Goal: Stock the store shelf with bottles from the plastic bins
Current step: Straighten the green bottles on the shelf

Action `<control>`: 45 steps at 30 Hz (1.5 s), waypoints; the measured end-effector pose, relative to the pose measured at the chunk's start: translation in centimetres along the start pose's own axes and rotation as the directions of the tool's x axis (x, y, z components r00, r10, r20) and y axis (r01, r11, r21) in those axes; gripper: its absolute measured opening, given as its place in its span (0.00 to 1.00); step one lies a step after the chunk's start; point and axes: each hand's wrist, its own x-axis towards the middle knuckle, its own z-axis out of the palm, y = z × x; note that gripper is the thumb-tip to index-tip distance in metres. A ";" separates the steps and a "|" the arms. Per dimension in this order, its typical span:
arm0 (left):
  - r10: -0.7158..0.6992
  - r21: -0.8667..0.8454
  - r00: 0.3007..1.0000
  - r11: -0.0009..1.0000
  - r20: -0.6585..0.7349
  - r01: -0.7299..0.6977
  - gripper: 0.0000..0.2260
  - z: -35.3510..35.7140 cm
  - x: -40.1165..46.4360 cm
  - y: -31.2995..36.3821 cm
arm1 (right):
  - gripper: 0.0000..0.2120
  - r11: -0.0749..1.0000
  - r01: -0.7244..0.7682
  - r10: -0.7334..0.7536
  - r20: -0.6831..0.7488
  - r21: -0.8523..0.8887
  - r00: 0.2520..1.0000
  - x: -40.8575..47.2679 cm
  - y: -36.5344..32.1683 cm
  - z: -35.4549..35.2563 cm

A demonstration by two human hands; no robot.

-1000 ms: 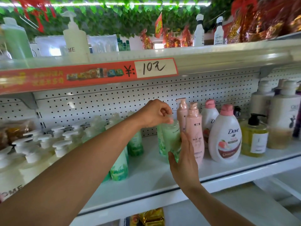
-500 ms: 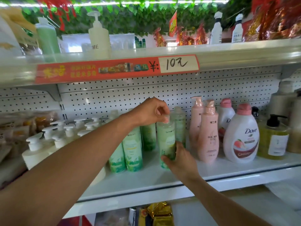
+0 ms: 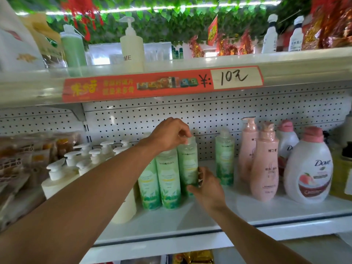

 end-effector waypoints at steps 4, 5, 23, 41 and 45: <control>-0.034 -0.003 0.999 0.999 -0.003 0.034 0.08 0.1 0.5 0.1 | 0.23 0.999 0.000 -0.001 -0.023 -0.034 1.000 0.4 0.2 0.5; -0.051 -0.014 0.999 0.999 -0.004 0.051 0.08 0.0 0.6 0.1 | 0.23 0.999 0.000 -0.001 -0.025 -0.043 1.000 0.5 0.3 0.5; -0.148 -0.120 0.989 0.981 0.024 0.150 0.05 0.3 1.3 0.8 | 0.19 0.976 0.210 -0.194 -0.213 0.055 0.958 0.4 1.9 -1.7; -0.081 -0.118 0.996 0.989 0.044 0.086 0.08 0.2 0.4 0.6 | 0.20 0.981 -0.145 0.178 -0.301 0.129 0.937 4.9 5.6 -3.3; -0.074 -0.107 0.995 0.991 0.059 0.080 0.09 0.0 0.1 0.7 | 0.21 0.976 -0.136 0.174 -0.227 0.173 0.958 4.1 5.4 -3.5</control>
